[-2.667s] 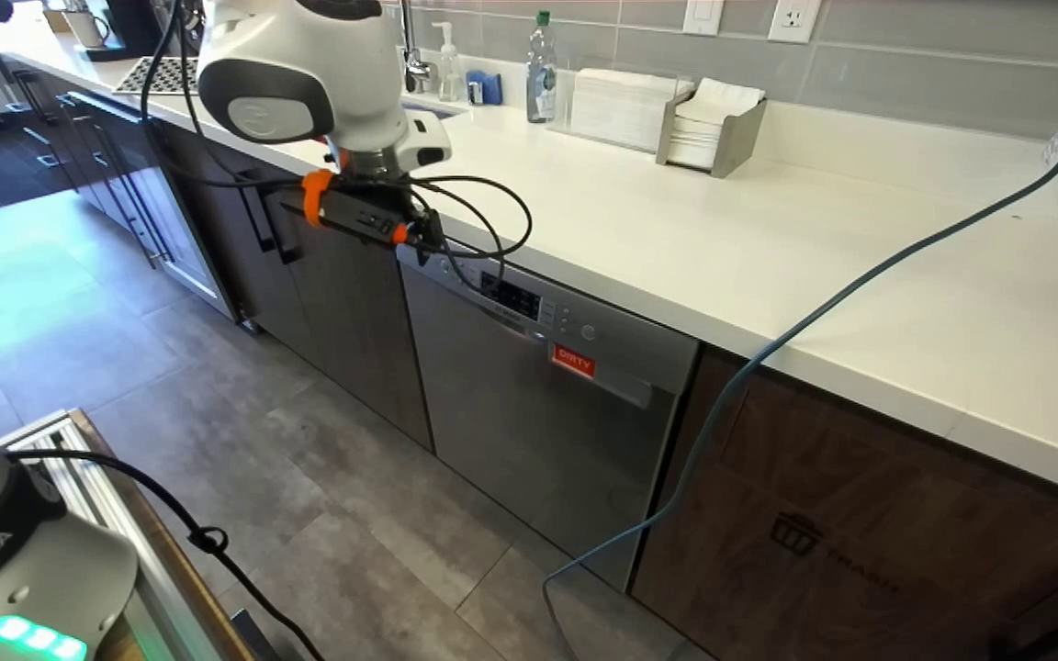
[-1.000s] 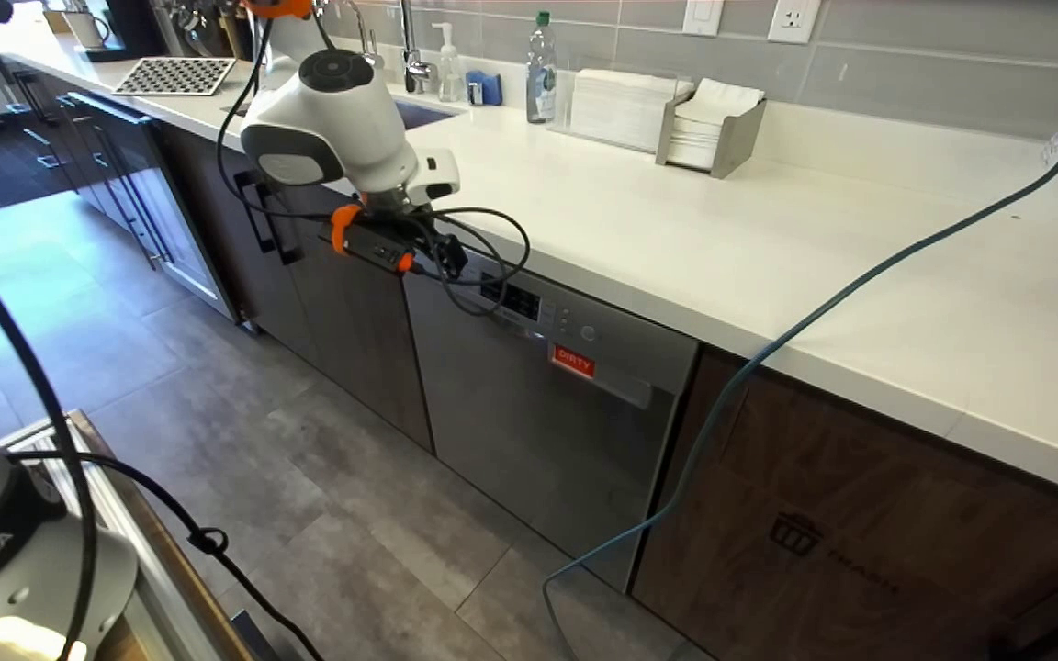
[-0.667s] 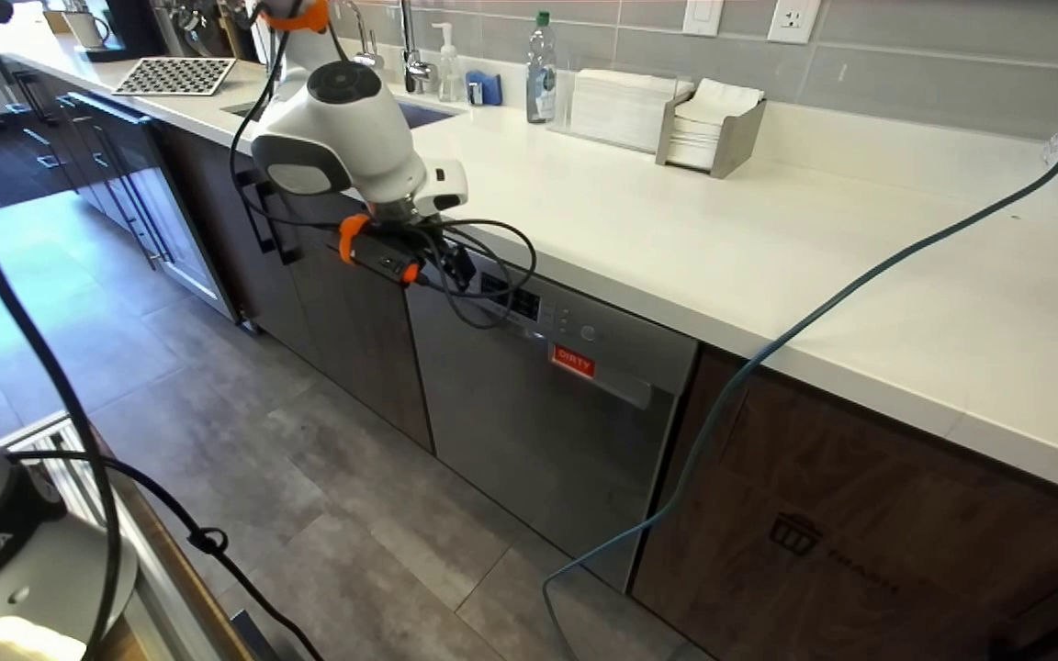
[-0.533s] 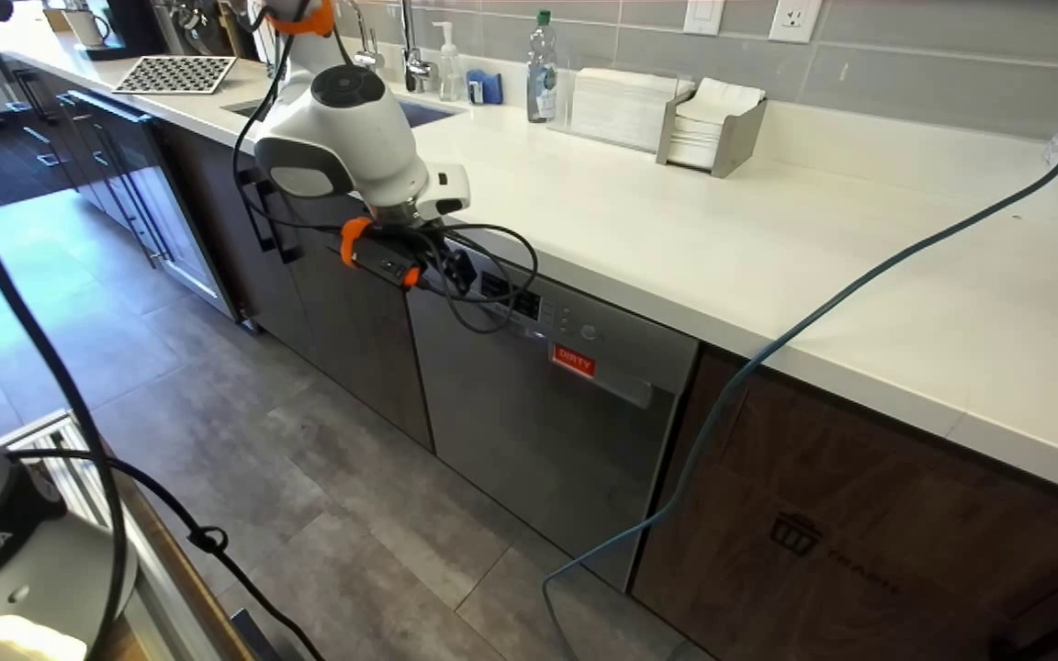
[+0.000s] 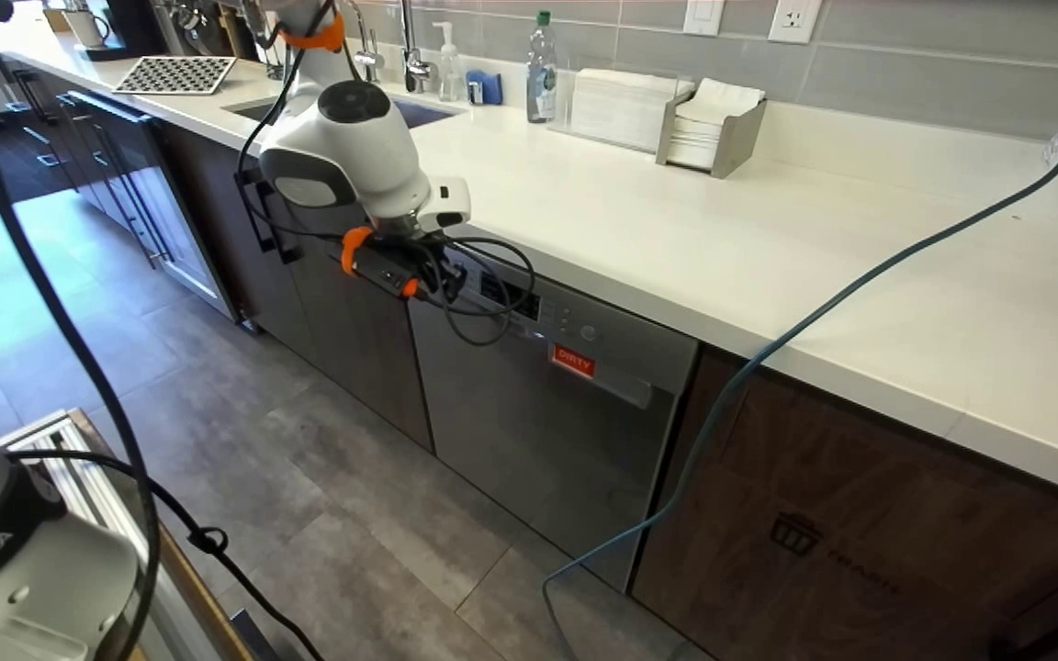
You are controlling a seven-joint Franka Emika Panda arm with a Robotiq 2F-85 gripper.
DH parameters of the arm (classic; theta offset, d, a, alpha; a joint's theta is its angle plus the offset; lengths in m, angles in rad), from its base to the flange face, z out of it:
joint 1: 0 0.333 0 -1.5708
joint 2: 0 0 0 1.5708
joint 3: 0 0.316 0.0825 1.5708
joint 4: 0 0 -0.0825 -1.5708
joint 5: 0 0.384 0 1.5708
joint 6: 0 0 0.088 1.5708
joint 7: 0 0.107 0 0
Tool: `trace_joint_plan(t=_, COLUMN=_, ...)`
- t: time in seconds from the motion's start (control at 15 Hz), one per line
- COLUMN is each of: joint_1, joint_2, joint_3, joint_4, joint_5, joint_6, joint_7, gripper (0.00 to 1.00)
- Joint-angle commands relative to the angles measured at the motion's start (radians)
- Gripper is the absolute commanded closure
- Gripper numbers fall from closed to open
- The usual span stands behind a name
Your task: Press a button on the left side of the oven
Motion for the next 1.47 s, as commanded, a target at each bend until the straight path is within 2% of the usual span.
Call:
trace_joint_plan(t=0.0, joint_1=-0.059, joint_2=0.053, joint_3=0.063, joint_4=0.04, joint_5=-0.032, joint_6=0.051, joint_7=0.01, gripper=0.92)
trace_joint_plan(t=0.07, joint_1=-0.071, joint_2=0.059, joint_3=0.074, joint_4=0.043, joint_5=-0.037, joint_6=0.057, joint_7=0.01, gripper=0.98)
trace_joint_plan(t=0.2, joint_1=-0.09, joint_2=0.071, joint_3=0.093, joint_4=0.046, joint_5=-0.046, joint_6=0.075, joint_7=0.014, gripper=1.0)
trace_joint_plan(t=1.4, joint_1=-0.267, joint_2=0.193, joint_3=0.257, joint_4=0.016, joint_5=-0.25, joint_6=0.236, joint_7=0.088, gripper=1.0)
